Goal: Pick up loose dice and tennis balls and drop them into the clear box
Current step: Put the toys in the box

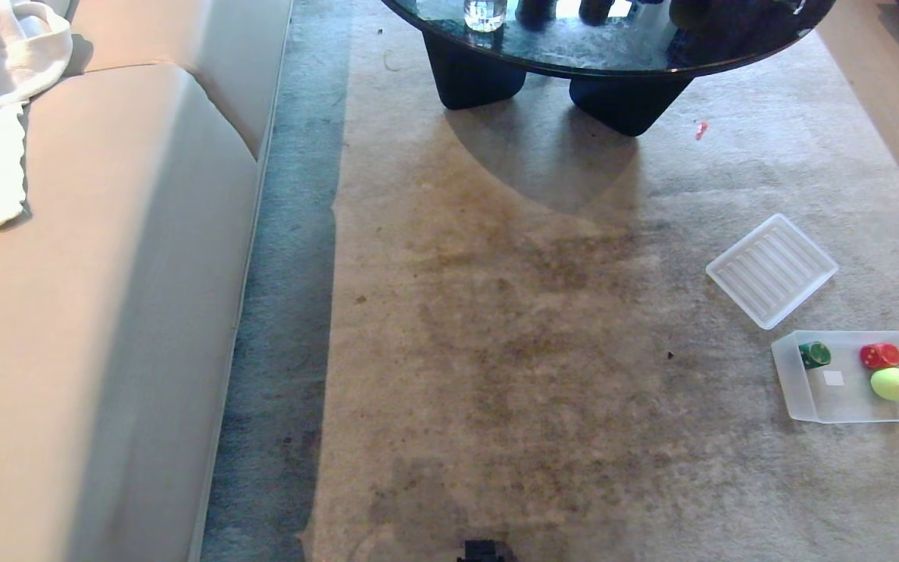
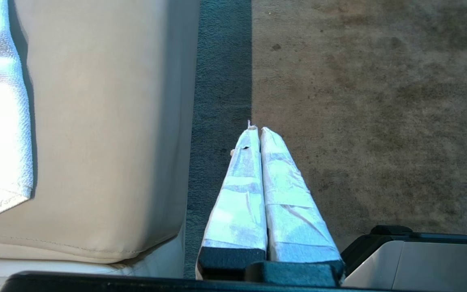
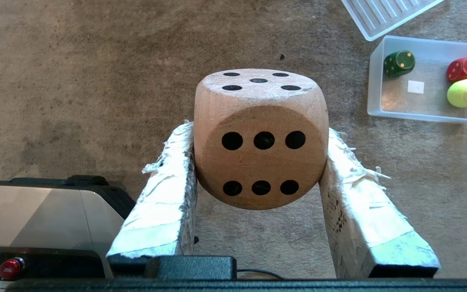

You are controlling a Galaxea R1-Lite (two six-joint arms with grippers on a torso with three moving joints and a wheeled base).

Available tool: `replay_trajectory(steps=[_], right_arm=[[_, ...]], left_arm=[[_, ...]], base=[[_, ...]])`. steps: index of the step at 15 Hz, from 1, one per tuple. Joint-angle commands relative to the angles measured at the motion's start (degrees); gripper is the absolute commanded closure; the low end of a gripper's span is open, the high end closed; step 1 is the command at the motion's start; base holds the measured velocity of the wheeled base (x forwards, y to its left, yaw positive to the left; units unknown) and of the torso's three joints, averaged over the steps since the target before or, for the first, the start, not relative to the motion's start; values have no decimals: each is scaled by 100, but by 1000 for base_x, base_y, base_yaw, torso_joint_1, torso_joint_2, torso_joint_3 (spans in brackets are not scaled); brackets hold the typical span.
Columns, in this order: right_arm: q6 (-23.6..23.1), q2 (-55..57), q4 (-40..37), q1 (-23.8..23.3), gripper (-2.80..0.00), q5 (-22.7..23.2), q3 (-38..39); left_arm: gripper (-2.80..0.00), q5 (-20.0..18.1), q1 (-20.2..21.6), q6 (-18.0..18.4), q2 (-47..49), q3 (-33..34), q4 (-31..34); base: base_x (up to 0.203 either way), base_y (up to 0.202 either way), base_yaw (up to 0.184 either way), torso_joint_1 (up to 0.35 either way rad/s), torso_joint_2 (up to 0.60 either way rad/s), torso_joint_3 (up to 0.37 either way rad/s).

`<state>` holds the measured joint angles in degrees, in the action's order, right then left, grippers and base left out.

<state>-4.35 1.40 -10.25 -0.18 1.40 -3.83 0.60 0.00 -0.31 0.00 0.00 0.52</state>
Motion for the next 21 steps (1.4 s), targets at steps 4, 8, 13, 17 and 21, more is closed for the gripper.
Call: replay_trajectory(steps=[4, 8, 13, 17, 21], right_arm=[[-4, 18, -3, 1, 0, 0, 5], [-4, 18, -3, 1, 0, 0, -4], [-4, 18, -3, 1, 0, 0, -4], [-4, 27, -3, 1, 0, 0, 5], [-4, 18, -3, 1, 0, 0, -4]], left_arm=[[0, 2, 0, -4, 0, 0, 0], [0, 2, 0, -4, 0, 0, 0], [0, 2, 0, -4, 0, 0, 0], [0, 2, 0, -4, 0, 9, 0], [0, 2, 0, -4, 0, 0, 0]], base=[[0, 0, 0, 0, 0, 0], [0, 0, 0, 0, 0, 0], [0, 0, 0, 0, 0, 0], [0, 0, 0, 0, 0, 0], [0, 0, 0, 0, 0, 0]])
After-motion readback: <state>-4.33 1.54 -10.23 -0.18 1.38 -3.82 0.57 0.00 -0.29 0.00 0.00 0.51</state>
